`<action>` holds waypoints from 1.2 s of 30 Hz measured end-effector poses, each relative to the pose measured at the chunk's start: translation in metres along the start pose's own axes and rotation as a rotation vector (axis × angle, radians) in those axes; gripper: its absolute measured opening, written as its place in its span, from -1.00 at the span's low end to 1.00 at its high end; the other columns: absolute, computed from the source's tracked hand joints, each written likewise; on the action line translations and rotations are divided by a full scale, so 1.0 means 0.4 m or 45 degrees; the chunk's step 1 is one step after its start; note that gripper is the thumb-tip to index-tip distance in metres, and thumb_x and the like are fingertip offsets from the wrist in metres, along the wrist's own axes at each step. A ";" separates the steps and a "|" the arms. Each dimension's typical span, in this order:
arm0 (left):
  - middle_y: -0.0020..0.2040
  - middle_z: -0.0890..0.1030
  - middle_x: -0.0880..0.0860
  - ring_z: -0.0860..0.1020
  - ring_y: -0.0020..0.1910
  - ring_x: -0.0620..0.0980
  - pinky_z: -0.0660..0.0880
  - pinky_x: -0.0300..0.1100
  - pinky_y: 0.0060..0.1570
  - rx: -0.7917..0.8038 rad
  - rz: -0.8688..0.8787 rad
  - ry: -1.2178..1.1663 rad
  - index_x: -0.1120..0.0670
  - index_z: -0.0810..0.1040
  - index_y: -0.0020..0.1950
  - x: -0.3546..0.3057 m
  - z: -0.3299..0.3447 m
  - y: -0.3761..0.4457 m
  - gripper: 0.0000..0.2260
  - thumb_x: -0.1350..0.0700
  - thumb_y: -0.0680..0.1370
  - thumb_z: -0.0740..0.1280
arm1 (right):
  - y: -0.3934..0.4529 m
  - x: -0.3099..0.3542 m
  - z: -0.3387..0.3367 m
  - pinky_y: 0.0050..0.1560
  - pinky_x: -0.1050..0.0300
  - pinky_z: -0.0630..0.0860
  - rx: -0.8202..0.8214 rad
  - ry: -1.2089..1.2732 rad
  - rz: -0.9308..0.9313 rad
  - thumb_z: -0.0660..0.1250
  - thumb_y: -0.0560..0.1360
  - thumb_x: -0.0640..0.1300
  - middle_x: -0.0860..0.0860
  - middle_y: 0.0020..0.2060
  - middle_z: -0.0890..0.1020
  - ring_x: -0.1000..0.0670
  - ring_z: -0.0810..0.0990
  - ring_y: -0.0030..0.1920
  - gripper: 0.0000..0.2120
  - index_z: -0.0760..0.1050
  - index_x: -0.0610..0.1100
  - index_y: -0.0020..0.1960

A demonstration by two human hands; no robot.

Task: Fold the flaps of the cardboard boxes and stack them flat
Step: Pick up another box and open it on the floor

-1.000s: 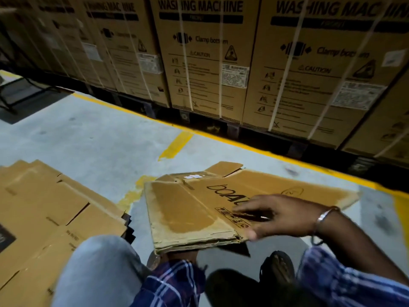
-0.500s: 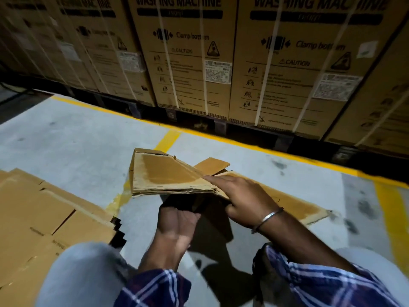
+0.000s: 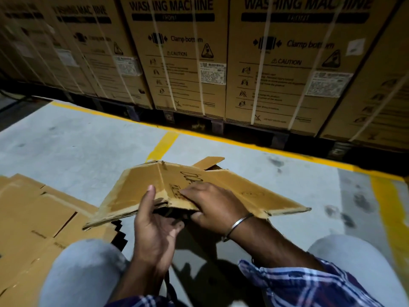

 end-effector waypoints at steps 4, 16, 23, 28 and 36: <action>0.33 0.58 0.30 0.58 0.24 0.31 0.51 0.14 0.14 -0.145 0.044 -0.170 0.17 0.52 0.41 -0.024 -0.042 0.021 -0.53 -0.09 0.60 0.27 | -0.074 -0.056 -0.128 -0.14 0.01 0.54 -0.387 0.412 0.154 0.34 0.56 0.21 0.11 -0.17 0.66 0.07 0.60 -0.12 -0.73 0.64 0.04 -0.06; -0.07 0.60 0.20 0.62 -0.01 0.30 0.58 0.28 0.15 -0.211 0.004 -0.399 0.08 0.49 -0.14 -0.039 -0.053 0.014 -0.87 0.19 0.55 0.18 | -0.149 -0.163 0.117 0.06 -0.28 0.64 -0.386 2.358 1.075 0.36 0.34 0.44 -0.24 0.27 0.56 -0.26 0.71 0.09 -0.20 0.36 0.05 0.44; 0.07 0.58 0.31 0.62 -0.20 0.22 0.67 0.09 -0.13 -0.199 -0.043 -0.374 0.15 0.51 -0.05 -0.017 -0.070 0.015 -0.87 0.22 0.52 0.17 | -0.094 -0.219 0.122 -0.14 -0.23 0.69 -0.735 2.445 1.182 0.33 0.54 -0.32 -0.19 -0.04 0.63 -0.19 0.70 -0.03 -0.95 0.49 -0.22 -0.07; 0.03 0.63 0.30 0.62 0.05 0.30 0.54 0.18 0.17 -0.215 -0.044 -0.395 0.16 0.53 -0.06 -0.032 -0.094 0.028 -0.86 0.25 0.54 0.17 | -0.042 -0.232 0.113 -0.32 -0.07 0.69 -0.792 2.400 1.074 0.26 0.54 -0.42 -0.16 -0.27 0.57 -0.12 0.65 -0.33 -0.86 0.46 -0.30 -0.19; 0.13 0.67 0.26 0.65 0.09 0.23 0.62 0.10 0.03 -0.340 -0.216 -0.290 0.19 0.56 0.09 0.049 -0.094 0.091 -0.87 0.32 0.56 0.35 | -0.031 -0.255 0.191 -0.25 -0.12 0.70 -0.693 2.443 1.197 0.26 0.56 -0.39 -0.19 -0.15 0.60 -0.15 0.67 -0.16 -0.90 0.47 -0.27 -0.12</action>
Point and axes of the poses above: each hand's wrist, its own y-axis towards the middle knuckle, its own z-axis out of the palm, x = y × z, the point moved 9 cm from there along y, towards the middle knuckle
